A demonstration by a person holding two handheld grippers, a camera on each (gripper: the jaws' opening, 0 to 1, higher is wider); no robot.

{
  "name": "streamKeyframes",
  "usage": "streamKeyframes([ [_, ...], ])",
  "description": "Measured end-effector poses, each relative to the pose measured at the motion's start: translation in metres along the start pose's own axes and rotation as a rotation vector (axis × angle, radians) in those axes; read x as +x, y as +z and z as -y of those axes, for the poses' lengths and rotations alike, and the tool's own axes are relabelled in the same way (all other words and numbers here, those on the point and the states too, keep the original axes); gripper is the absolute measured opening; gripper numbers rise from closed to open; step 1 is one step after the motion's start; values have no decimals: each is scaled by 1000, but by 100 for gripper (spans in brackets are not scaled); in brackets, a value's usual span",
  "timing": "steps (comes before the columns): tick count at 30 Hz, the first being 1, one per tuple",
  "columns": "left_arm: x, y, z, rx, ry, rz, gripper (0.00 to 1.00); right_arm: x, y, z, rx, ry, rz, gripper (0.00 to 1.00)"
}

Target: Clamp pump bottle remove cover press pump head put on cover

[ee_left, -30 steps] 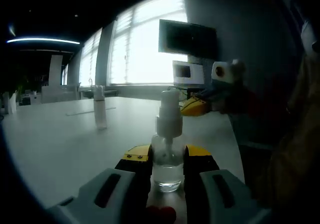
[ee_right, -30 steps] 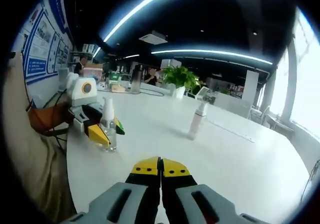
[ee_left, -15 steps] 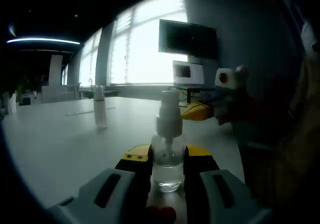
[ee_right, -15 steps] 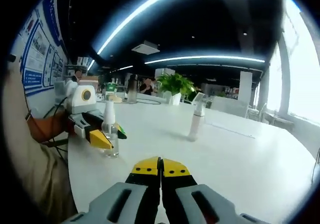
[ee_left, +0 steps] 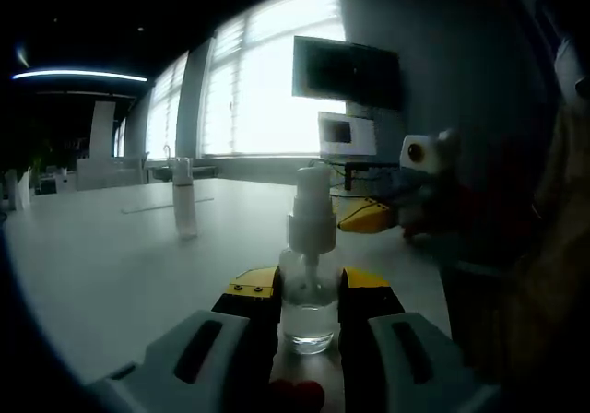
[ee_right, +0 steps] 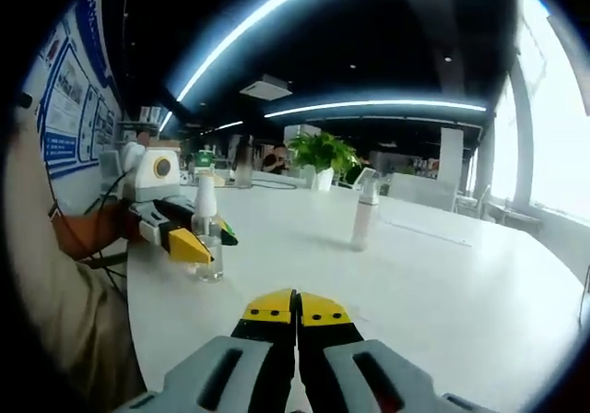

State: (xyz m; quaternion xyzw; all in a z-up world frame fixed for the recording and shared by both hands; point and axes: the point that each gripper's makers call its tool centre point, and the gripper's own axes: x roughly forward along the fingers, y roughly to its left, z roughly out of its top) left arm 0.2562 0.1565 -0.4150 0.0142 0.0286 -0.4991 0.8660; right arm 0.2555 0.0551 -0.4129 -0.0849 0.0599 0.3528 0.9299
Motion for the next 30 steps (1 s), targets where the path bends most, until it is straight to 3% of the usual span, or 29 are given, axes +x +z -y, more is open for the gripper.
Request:
streamKeyframes([
  [16,0,0,0,1,0,0,15,3,-12,-3,40,9,-20,0],
  [24,0,0,0,2,0,1,15,3,-11,-7,29,11,7,0],
  [30,0,0,0,3,0,0,15,2,-7,-4,72,2,31,0],
])
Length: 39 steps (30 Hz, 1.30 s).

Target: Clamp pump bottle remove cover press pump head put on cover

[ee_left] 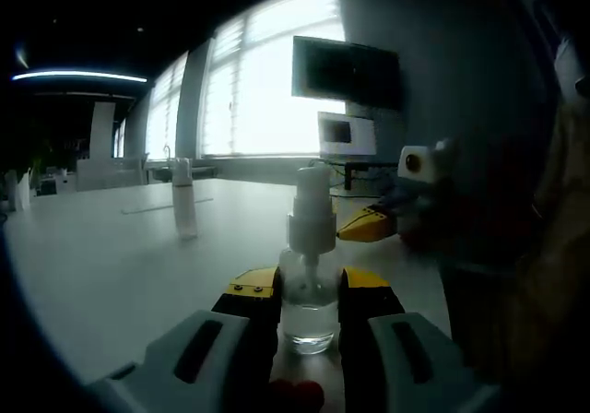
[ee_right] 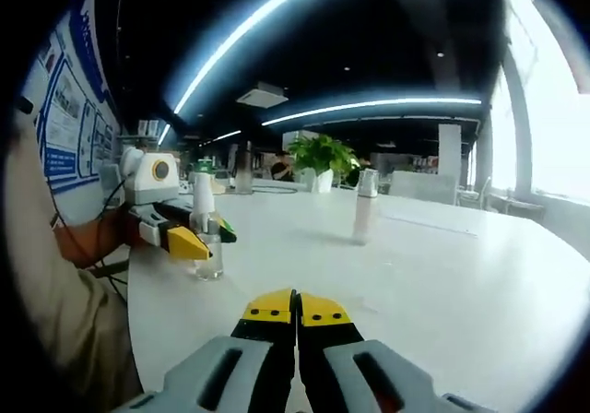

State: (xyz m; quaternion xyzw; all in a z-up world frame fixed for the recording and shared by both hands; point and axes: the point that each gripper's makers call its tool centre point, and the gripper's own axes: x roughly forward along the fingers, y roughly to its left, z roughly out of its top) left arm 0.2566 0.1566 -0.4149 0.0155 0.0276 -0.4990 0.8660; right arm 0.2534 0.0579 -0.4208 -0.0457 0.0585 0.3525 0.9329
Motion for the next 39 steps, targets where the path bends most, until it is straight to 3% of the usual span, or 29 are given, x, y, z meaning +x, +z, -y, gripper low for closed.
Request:
streamKeyframes([
  [29,0,0,-1,0,1,0,15,1,-5,0,-56,13,-17,0],
  [39,0,0,0,0,5,0,15,0,-2,7,-23,-9,-1,0],
])
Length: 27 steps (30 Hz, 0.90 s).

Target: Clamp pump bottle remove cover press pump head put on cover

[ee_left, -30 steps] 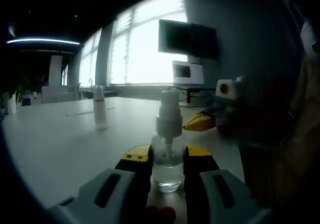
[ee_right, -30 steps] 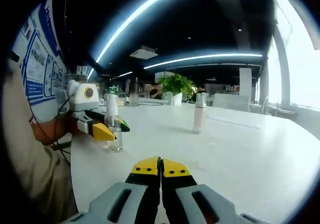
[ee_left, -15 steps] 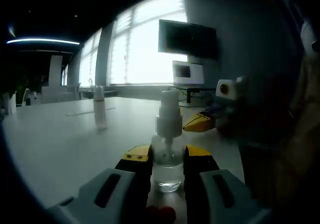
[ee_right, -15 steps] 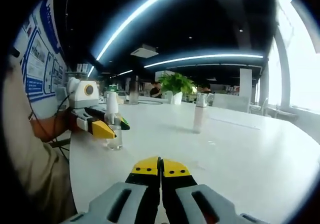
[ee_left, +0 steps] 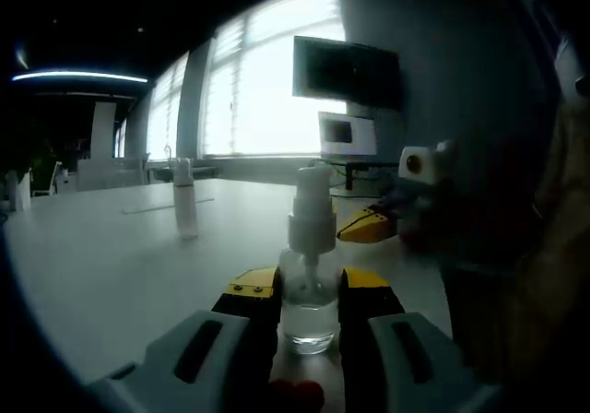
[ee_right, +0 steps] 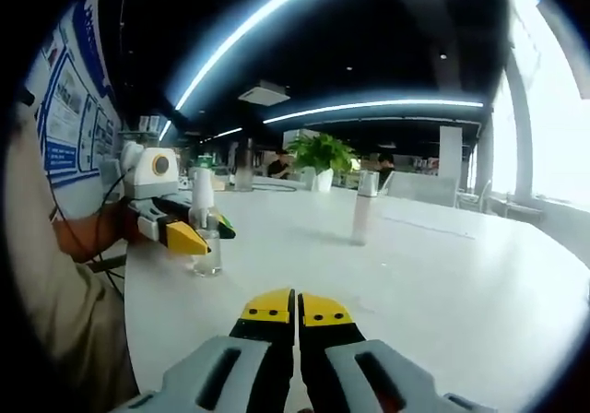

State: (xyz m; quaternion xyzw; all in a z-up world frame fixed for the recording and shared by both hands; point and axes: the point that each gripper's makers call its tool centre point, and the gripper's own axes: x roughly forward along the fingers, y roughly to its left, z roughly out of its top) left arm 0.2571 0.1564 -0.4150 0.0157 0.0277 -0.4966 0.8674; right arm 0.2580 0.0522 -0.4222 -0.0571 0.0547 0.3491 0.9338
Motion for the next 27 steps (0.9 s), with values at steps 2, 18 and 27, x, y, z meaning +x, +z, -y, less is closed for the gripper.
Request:
streamKeyframes([
  [2,0,0,0,-1,0,0,15,0,0,0,6,-6,-2,0],
  [18,0,0,-1,0,-1,0,15,-2,6,11,-18,-58,-4,1],
  [27,0,0,-1,2,-1,0,15,-4,17,13,-41,-78,10,2],
])
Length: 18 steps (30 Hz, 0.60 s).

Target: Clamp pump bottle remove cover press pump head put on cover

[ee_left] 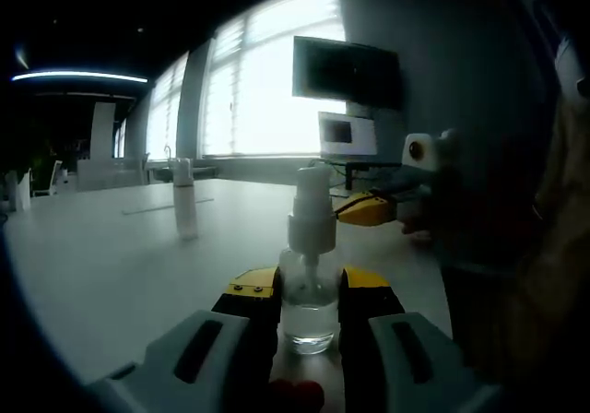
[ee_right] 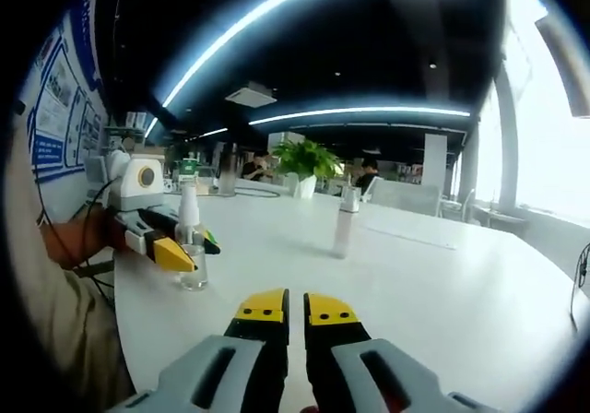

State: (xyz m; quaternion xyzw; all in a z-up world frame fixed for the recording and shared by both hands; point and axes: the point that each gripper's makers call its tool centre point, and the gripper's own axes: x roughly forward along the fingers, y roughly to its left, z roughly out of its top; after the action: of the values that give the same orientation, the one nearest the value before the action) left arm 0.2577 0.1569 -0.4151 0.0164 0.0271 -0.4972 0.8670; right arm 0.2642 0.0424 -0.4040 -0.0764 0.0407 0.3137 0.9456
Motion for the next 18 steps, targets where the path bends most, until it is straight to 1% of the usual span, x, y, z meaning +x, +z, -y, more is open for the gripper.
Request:
streamKeyframes([
  [4,0,0,0,-2,0,0,15,0,0,1,-7,-8,-7,3],
  [10,0,0,0,1,1,0,15,1,3,4,-2,-19,-2,6],
  [18,0,0,0,0,1,0,15,-1,11,8,-12,-46,-2,9],
])
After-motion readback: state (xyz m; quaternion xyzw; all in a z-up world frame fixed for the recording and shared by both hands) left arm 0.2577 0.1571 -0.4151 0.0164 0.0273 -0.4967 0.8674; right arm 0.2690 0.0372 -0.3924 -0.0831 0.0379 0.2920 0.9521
